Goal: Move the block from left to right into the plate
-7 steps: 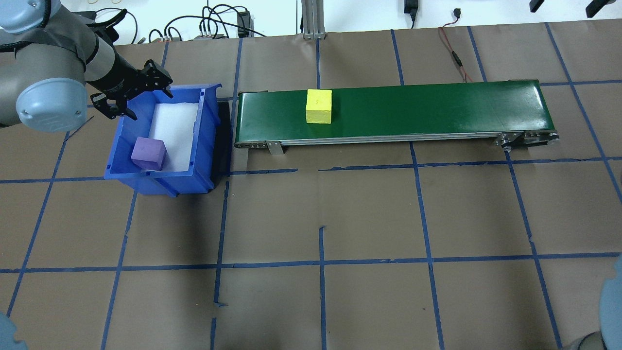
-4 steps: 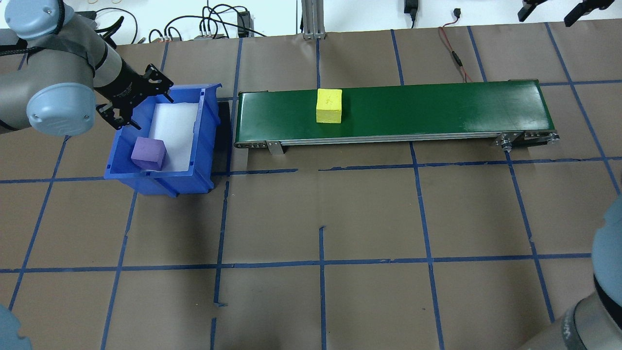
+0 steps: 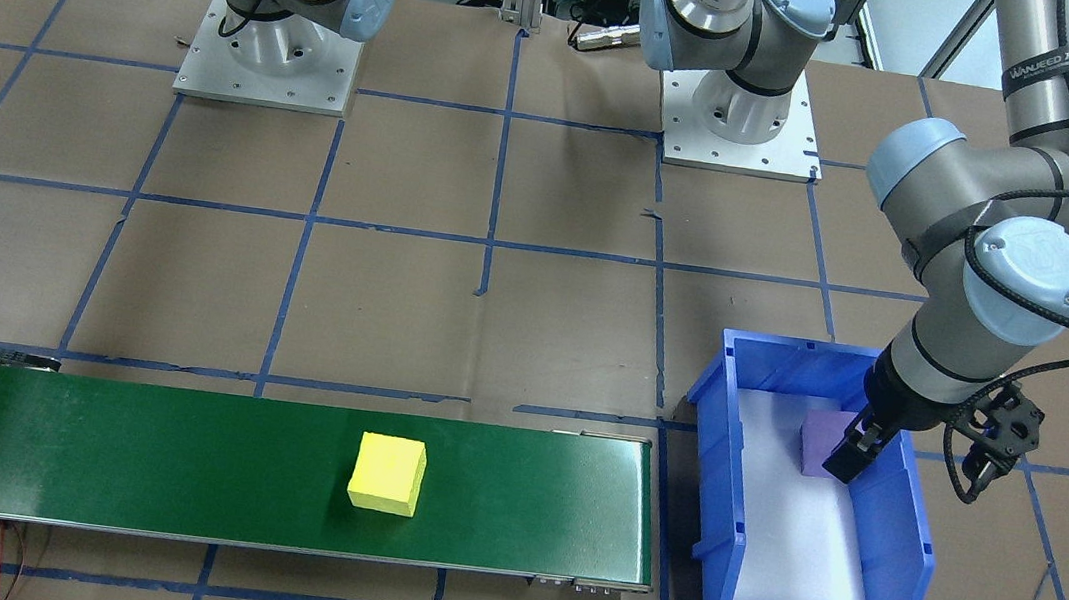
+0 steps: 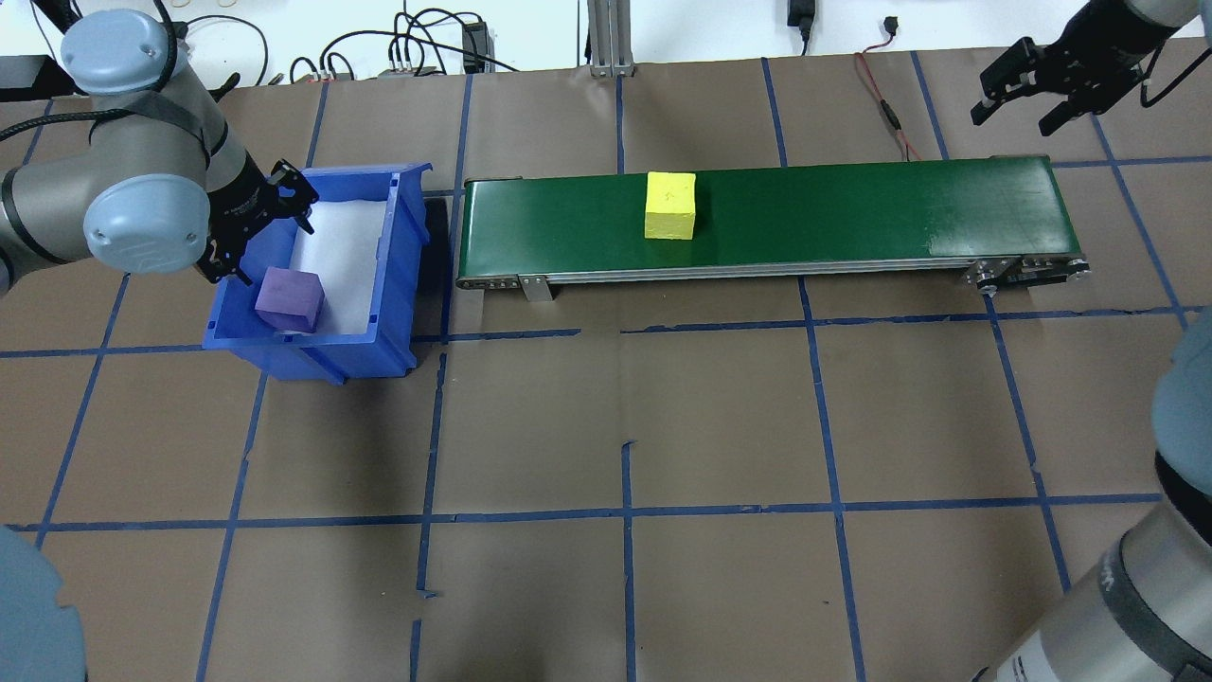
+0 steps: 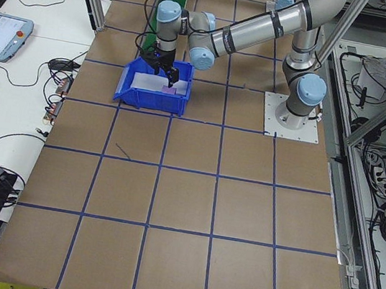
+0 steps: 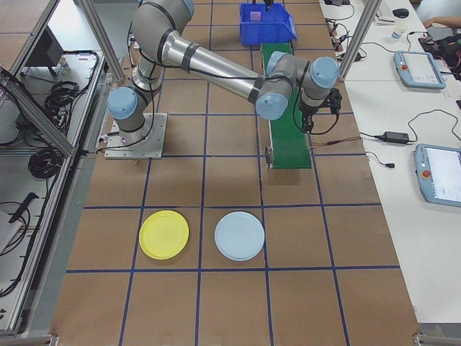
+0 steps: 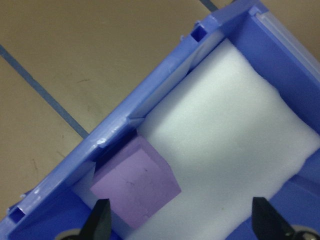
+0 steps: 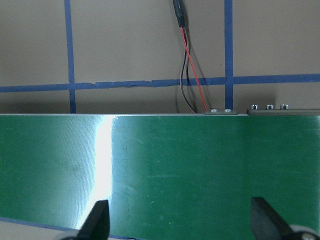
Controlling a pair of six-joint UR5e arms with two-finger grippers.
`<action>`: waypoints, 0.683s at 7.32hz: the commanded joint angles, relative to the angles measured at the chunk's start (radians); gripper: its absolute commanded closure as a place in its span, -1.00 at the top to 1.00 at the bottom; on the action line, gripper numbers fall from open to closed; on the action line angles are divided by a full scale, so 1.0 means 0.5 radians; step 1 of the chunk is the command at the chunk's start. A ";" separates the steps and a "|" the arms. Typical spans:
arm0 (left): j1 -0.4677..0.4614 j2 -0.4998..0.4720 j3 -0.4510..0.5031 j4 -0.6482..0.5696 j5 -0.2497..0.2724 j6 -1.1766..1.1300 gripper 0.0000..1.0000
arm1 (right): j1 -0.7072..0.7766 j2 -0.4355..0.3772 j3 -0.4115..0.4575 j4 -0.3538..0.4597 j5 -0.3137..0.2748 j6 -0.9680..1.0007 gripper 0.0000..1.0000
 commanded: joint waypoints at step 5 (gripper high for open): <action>-0.003 -0.088 -0.036 -0.004 0.005 -0.183 1.00 | -0.024 0.038 0.160 -0.185 0.204 -0.124 0.99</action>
